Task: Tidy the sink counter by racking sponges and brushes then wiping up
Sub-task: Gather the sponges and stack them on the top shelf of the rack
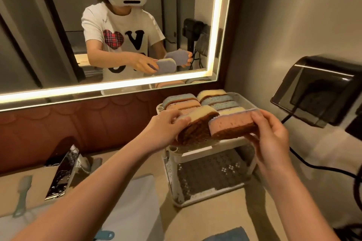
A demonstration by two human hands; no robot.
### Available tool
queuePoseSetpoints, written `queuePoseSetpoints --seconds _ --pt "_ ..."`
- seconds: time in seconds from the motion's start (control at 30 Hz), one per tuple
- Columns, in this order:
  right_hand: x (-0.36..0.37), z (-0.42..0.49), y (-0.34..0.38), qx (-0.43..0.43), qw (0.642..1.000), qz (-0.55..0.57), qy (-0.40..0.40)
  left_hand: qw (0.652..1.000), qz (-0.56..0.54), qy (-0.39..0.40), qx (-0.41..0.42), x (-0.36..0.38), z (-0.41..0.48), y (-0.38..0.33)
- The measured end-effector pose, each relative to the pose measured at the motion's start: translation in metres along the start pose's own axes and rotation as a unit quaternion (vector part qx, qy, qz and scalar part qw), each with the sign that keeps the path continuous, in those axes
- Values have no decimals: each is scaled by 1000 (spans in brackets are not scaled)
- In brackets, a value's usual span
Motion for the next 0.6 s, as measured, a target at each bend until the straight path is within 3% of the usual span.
queuePoseSetpoints --seconds 0.1,0.27,0.43,0.6 --pt "-6 4 -1 -7 1000 7 -21 999 42 5 4 9 0 -5" --pt "-16 10 -9 -1 999 4 -41 974 226 -19 31 17 -1 -14" --pt "-18 12 -13 12 999 21 -46 904 413 -103 45 13 -5 -17" --pt "-20 13 -14 15 998 25 -51 898 396 -134 136 22 -11 -22"
Point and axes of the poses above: each hand's wrist, its own z-axis towards the middle knuckle, its own x-axis out of the palm, y = z × x, the point moved 9 cm from there along z, towards the middle knuckle, and after that the axes turned 7 degrees about z, right-handed, at the moved point
